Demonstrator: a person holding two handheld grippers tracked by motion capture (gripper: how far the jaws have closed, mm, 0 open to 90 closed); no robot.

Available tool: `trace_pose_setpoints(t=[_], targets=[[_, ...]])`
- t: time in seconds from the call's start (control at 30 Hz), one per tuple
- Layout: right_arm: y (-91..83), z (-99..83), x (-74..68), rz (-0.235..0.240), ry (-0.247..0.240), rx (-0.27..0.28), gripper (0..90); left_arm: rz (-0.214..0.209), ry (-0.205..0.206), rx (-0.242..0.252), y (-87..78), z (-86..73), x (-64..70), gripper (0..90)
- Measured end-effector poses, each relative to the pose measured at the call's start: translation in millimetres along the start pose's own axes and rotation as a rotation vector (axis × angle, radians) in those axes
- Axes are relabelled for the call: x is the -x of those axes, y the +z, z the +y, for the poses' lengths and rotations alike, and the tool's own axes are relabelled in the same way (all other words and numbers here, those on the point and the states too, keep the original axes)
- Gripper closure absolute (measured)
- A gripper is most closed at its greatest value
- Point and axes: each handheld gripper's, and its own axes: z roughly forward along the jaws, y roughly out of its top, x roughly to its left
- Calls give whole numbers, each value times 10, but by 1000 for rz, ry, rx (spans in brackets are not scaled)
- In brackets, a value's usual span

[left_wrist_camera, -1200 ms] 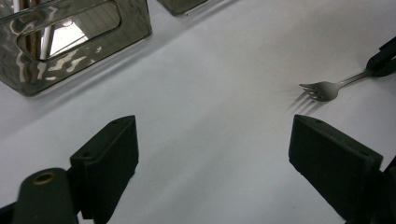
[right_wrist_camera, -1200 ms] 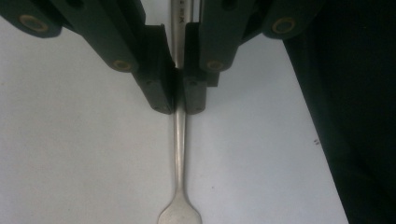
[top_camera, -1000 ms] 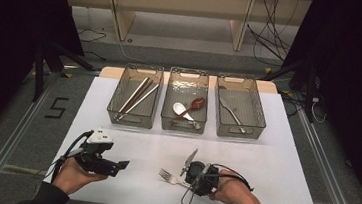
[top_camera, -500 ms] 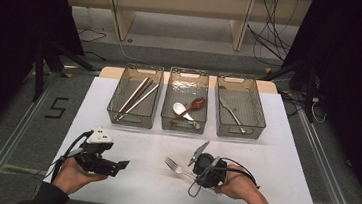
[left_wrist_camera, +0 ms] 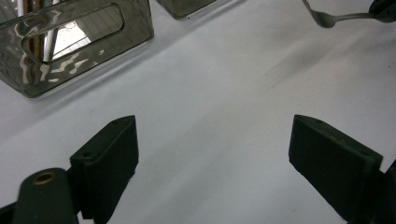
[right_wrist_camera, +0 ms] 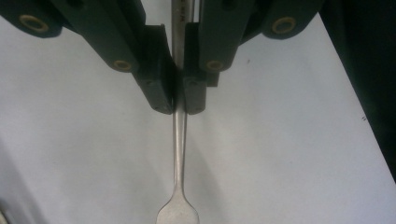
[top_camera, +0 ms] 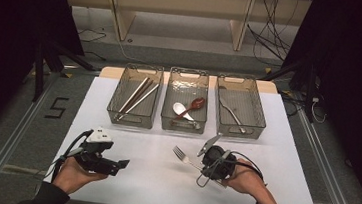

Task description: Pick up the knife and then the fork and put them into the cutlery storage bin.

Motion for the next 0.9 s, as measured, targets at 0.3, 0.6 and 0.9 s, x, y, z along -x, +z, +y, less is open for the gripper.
trace_pose_setpoints(t=[0.3, 0.6, 0.9], targets=[[-137, -79, 162, -34, 60, 37, 834, 1, 4, -1, 3, 1, 3, 155], [-315, -167, 343, -78, 119, 93, 834, 1, 5, 4, 3, -8, 5, 155], [-498, -219, 563, -121, 174, 149, 834, 6, 2, 3, 0, -12, 0, 155]])
